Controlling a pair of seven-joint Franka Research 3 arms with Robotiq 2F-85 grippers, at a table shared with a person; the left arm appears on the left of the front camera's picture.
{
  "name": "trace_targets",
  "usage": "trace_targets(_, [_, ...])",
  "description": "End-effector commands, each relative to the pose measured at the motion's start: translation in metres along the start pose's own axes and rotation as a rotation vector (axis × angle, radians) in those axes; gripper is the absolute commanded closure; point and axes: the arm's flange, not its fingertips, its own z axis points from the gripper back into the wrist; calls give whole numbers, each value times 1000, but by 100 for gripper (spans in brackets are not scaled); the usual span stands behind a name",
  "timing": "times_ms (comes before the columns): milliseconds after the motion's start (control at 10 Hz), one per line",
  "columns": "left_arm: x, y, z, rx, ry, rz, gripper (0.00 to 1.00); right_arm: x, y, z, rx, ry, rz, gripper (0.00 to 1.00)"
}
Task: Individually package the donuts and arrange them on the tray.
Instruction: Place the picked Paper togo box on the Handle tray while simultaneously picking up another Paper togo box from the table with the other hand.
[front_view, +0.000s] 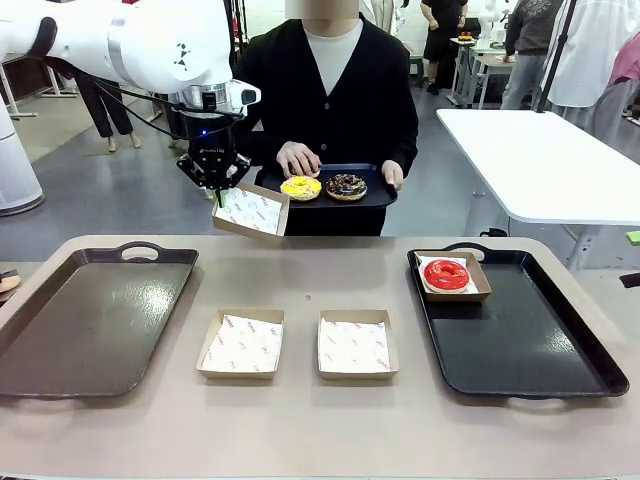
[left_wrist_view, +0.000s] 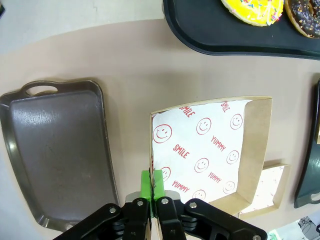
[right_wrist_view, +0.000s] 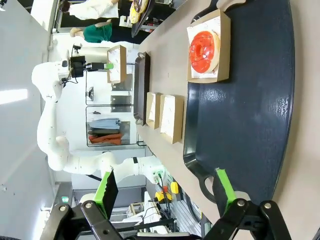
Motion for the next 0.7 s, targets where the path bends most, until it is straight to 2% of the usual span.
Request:
trace_targets(0, [-4, 2, 2, -1, -9, -6, 99, -2, -2, 0, -4, -2, -12, 0])
trace_targets(600, [-4, 2, 2, -1, -9, -6, 99, -2, -2, 0, -4, -2, -12, 0])
